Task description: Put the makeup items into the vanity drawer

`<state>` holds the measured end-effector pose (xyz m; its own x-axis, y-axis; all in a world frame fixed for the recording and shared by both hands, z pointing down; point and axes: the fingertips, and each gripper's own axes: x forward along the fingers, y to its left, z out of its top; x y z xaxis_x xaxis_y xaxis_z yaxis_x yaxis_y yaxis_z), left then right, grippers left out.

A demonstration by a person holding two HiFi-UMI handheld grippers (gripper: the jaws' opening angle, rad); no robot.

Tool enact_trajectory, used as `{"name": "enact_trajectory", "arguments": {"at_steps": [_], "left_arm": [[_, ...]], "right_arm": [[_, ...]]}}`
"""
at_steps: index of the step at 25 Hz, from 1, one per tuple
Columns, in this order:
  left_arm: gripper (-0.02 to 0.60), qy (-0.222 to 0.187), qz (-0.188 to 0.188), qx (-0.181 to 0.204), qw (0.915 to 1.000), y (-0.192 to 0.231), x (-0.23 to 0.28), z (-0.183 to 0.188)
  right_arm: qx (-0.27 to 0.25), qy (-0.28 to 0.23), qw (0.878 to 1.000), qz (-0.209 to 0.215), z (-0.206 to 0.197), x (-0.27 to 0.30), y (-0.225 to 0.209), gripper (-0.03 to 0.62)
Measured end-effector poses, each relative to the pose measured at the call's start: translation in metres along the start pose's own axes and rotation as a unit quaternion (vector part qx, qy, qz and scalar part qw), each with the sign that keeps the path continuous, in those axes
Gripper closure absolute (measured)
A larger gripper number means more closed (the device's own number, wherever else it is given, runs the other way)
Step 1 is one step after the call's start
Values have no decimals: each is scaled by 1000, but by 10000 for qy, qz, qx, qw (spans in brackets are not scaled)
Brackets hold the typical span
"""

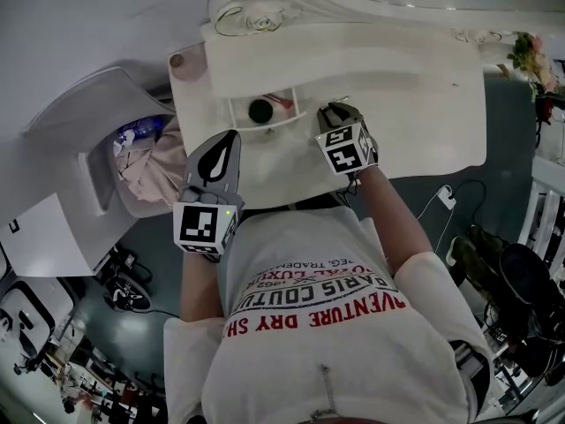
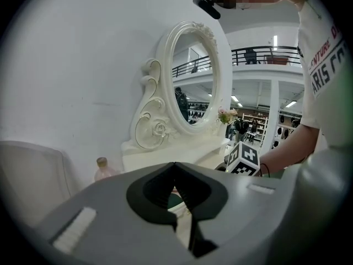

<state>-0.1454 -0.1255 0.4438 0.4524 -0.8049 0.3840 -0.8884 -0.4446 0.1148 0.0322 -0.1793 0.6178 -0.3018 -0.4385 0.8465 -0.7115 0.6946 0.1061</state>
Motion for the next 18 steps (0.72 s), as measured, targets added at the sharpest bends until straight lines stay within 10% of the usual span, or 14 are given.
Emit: {"name": "enact_trajectory", "arguments": {"at_steps": [18], "left_arm": [[571, -587, 100, 220, 9980, -15, -19, 35]], "right_arm": [[-528, -888, 9936, -457, 57, -73, -17, 577]]}}
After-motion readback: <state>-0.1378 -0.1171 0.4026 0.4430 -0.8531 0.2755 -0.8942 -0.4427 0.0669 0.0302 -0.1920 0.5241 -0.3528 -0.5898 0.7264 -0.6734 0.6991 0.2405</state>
